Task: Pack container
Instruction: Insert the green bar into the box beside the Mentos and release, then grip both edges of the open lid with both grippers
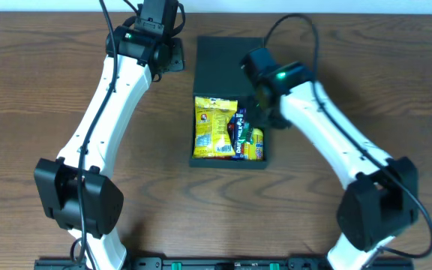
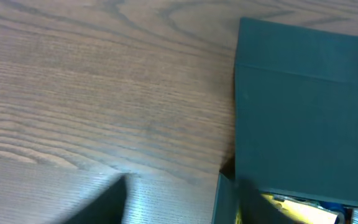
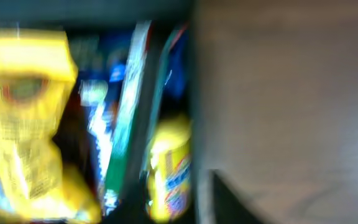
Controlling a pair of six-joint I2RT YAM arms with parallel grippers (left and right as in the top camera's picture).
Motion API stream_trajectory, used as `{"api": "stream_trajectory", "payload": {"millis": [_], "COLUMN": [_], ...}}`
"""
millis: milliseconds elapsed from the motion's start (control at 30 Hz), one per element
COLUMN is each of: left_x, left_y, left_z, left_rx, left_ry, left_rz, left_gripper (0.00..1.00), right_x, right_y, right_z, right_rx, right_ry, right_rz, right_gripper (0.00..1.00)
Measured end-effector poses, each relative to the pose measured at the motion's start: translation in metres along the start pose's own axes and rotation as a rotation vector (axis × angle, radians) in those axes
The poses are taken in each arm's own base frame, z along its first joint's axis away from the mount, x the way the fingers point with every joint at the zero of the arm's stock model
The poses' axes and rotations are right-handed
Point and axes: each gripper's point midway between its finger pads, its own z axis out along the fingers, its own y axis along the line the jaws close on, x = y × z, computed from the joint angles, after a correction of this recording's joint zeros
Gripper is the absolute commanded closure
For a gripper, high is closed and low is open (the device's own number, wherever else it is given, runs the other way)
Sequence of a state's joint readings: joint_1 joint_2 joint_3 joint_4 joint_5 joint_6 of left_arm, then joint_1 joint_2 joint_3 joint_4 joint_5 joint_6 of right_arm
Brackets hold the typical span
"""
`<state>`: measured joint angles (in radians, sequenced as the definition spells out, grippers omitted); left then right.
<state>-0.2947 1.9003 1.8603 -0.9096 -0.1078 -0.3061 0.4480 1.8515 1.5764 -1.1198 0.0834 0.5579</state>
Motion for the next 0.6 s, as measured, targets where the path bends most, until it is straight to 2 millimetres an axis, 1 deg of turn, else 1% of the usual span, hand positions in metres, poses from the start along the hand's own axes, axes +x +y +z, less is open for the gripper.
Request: {"api": "stream_trajectory", "payload": {"millis": [33,100,200,300,367,433,500,600], "left_x": [-0.001,-0.003,-0.002,0.006,0.011,0.013,0.011,0.002], "left_y": [0.000,-0.001,-0.001,0.002,-0.003,-0.009,-0.014,-0.021], "left_z": [0.000,0.000,0.000,0.000,0.000,-0.001,-0.001,0.006], "left_rx": [0.002,0.004,0.003,-0.005,0.025,0.061,0.087,0.118], "left_ry": [-0.005,-0.011,-0.008,0.024,0.049,0.062,0.058,0.026], "left_rz": [-0.001,0.002,0.003,0.008,0.009,0.009,0.007,0.000], "left_gripper": [0.94,0.94,0.94,0.94,0.94,0.94,0.94,0.94], "right_x": [-0.014,-0.036,-0.051,-0.057,-0.059,-0.063,-0.071,-0.102], "right_y": [-0.015,-0.038,-0.071,-0.093,-0.100,-0.101,-0.098,-0.087], "right_z": [-0.002,-0.006,-0.006,-0.005,-0.005,-0.005,-0.006,-0.010], "right_rx": [0.001,0.005,0.031,0.050,0.052,0.047,0.033,-0.027], "right_ry": [-0.029,-0.077,-0.092,-0.092,-0.095,-0.109,-0.141,-0.261], "right_rz": [0.035,0.084,0.151,0.190,0.207,0.214,0.211,0.187], "right_gripper": [0.98,0.98,0.98,0.98,0.99,0.98,0.98,0.99]}}
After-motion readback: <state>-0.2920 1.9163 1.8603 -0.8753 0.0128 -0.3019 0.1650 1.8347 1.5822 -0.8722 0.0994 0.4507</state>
